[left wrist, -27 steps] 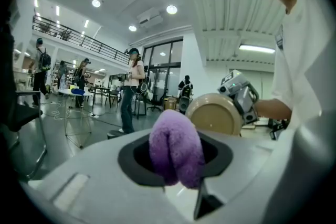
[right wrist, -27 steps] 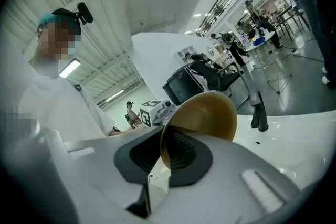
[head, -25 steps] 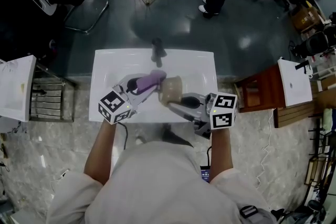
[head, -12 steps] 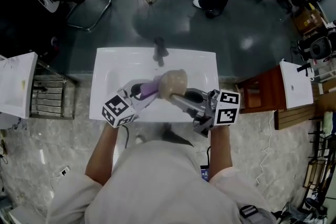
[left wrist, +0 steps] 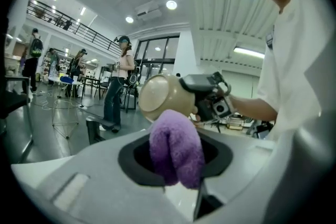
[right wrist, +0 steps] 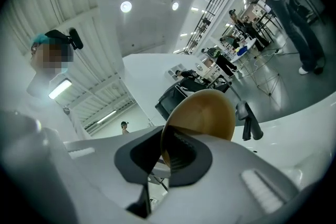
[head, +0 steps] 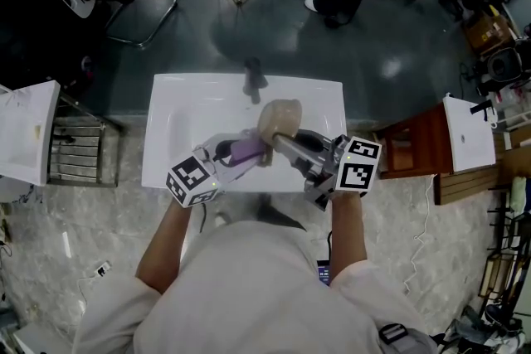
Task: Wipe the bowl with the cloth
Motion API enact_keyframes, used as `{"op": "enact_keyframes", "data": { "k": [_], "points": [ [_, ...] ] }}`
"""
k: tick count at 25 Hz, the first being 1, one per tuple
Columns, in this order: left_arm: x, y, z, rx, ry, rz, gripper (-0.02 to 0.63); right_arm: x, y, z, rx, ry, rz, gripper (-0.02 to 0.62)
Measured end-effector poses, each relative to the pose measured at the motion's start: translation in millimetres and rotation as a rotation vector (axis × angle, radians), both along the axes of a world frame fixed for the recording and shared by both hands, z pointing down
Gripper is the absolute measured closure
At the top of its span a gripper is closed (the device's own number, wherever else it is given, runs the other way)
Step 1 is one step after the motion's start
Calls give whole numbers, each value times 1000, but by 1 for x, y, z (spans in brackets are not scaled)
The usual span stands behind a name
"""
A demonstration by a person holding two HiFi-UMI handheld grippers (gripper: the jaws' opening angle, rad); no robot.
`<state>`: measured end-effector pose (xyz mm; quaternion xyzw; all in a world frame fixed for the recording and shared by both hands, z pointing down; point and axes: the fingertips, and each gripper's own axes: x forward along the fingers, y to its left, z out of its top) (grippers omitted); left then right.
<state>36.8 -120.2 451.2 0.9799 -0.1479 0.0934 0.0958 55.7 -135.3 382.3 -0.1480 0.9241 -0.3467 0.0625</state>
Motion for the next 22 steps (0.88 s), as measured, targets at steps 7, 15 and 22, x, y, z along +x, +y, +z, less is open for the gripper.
{"op": "enact_keyframes", "data": {
  "k": [7,15,22],
  "points": [
    [2,4,-19,28,33,24,486,2,-14,28,-24,140,68,583],
    [-4,-4,-45,80,85,15,486,-2,-11,59,-73,256,41,583],
    [-2,-12,-68,146,95,17,486,-32,20,69,-25,345,-126,583]
  ]
}}
